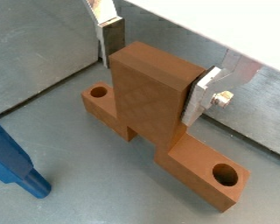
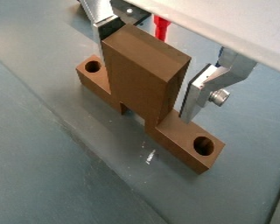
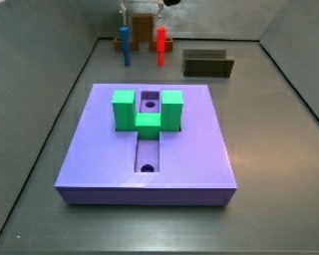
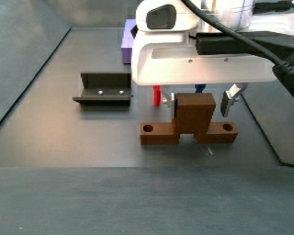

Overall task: Pick up the brown object. Move up. Move to above the board. Insert the brown object.
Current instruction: Pick up the brown object.

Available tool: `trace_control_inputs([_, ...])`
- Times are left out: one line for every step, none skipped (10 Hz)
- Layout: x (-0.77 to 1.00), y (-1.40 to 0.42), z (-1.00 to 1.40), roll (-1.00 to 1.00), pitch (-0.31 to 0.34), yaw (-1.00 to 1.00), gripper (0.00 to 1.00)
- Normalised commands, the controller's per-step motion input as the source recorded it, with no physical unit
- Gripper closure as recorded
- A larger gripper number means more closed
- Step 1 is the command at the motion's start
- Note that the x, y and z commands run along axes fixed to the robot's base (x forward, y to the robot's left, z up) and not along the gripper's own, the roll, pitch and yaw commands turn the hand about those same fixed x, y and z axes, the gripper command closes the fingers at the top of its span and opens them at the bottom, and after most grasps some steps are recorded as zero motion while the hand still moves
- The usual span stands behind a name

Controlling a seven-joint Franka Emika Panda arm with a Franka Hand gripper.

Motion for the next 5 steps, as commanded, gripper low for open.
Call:
trace_control_inputs([0.15,-0.04,-0.15,0.02,0.014,0.08,0.00])
trace_control_inputs([0.13,-0.04,-0.18,0.02,0.007,0.07,0.00])
trace_control_inputs([0.08,0.00,-0.19,0.01,0.000,0.05,0.00])
trace_control_inputs([0.07,0.00,-0.19,0.02,0.000,0.08,0.00])
trace_control_inputs([0.04,0.00,-0.19,0.01,0.000,0.09,0.00])
